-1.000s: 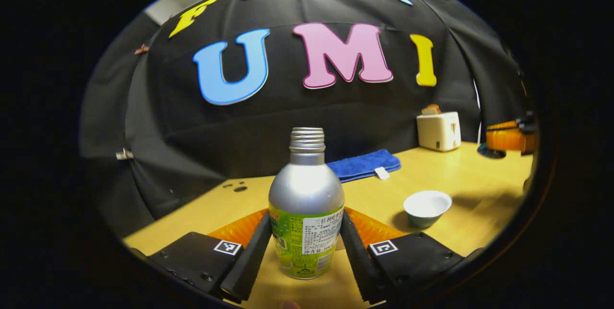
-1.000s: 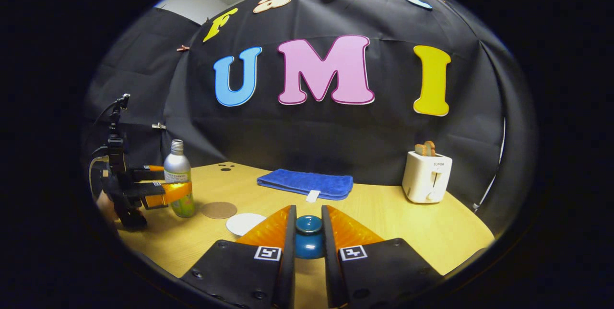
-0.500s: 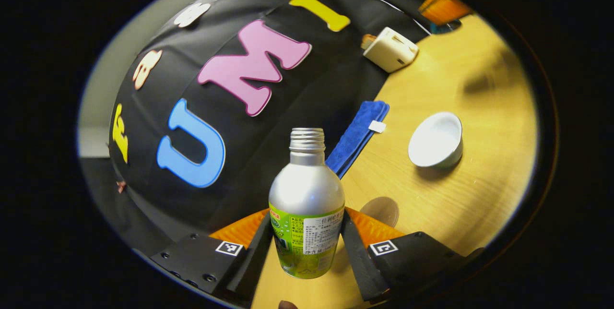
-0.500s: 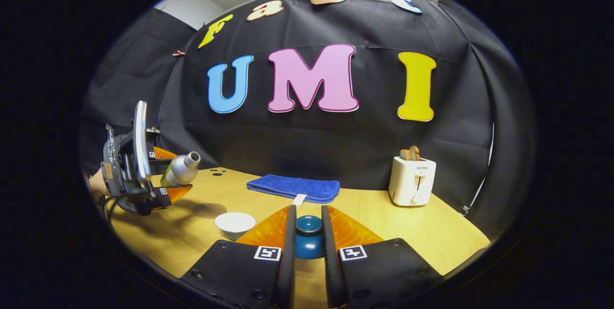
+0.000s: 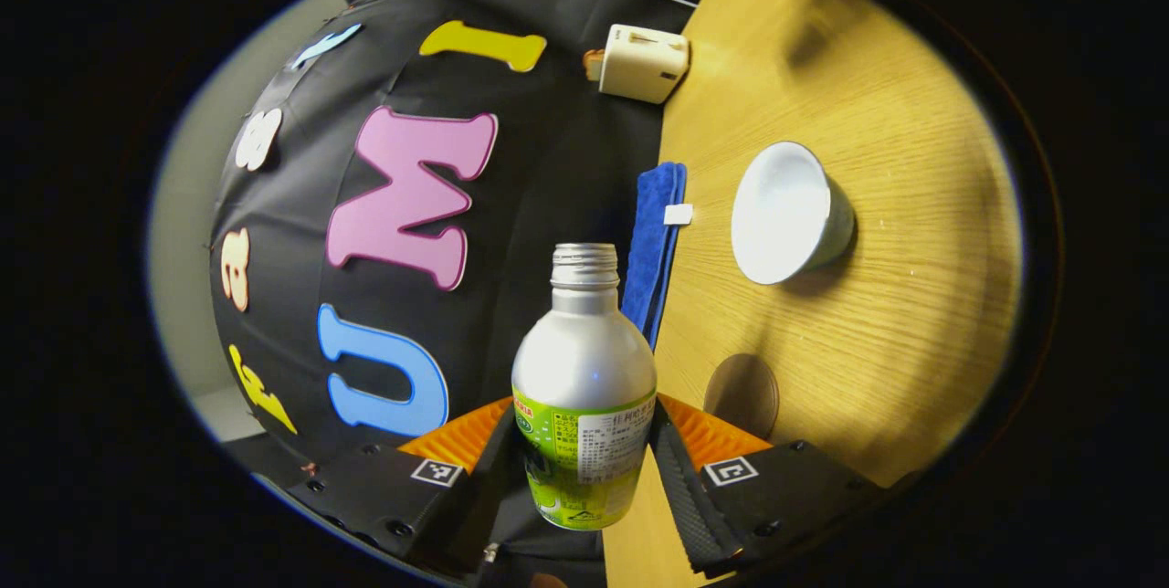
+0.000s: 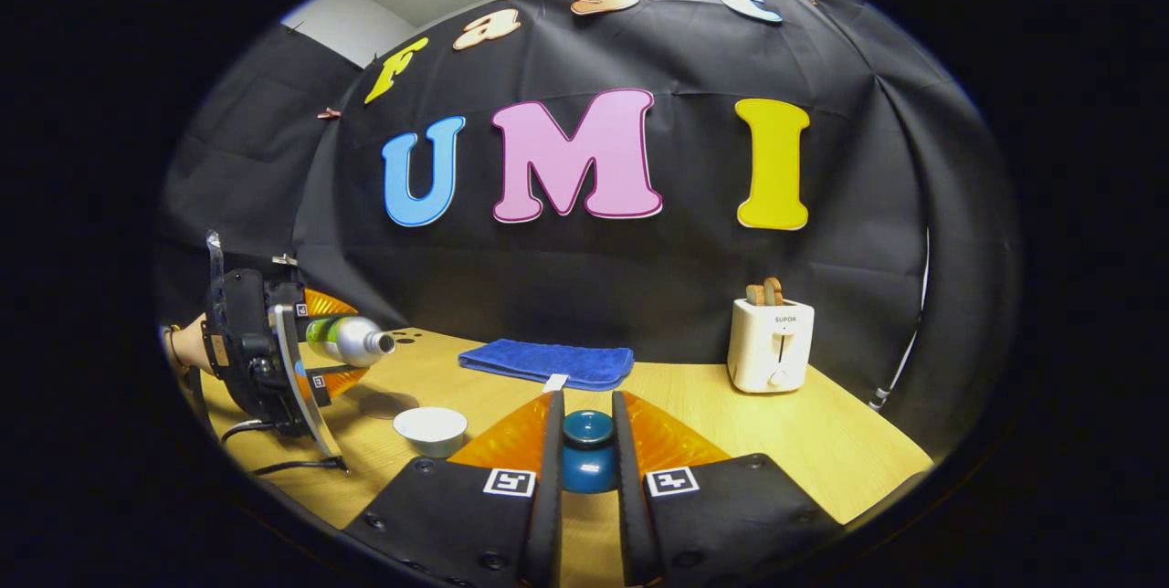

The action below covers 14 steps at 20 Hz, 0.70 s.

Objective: Open the teacup lid with one hand, grasp the water bottle and pour water into the teacup with the other hand; after pouring, place the water bottle on the coaster and then close the teacup lid.

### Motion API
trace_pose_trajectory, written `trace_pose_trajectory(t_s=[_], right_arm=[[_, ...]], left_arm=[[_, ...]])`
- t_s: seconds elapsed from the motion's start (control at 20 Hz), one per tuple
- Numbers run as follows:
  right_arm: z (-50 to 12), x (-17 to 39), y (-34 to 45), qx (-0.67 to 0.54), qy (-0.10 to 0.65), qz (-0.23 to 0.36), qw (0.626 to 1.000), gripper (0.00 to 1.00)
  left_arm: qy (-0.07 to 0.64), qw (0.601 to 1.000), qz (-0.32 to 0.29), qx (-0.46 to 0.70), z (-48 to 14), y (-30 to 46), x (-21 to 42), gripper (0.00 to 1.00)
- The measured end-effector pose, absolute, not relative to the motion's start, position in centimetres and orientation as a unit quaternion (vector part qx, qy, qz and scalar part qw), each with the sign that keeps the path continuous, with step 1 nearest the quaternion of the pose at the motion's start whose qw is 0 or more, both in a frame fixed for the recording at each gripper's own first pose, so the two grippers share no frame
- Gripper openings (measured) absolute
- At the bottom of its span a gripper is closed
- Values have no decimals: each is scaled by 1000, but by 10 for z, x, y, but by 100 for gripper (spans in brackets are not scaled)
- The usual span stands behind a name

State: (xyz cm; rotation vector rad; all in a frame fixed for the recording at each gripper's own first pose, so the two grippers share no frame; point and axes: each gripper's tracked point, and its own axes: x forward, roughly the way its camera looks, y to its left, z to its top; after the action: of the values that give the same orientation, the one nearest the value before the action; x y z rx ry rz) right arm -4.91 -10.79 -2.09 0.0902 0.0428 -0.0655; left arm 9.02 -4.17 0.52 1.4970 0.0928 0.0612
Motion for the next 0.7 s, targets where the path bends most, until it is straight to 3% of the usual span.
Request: trace_pose_trajectory(t_s=[0.15,0.2,0.3,0.7], right_arm=[[-20,-50,-110,47,20,-35,998,29],[-20,-51,-110,48,20,-35,998,24],[-20,-50,-111,48,19,-35,998,29],[-21,-50,-111,55,21,-32,998,29]], left_arm=[[36,692,21,721,3,-43,94,81],[40,685,19,727,0,-41,93,81],[48,669,16,741,-1,-37,95,81],[36,590,10,807,-1,-37,95,81]])
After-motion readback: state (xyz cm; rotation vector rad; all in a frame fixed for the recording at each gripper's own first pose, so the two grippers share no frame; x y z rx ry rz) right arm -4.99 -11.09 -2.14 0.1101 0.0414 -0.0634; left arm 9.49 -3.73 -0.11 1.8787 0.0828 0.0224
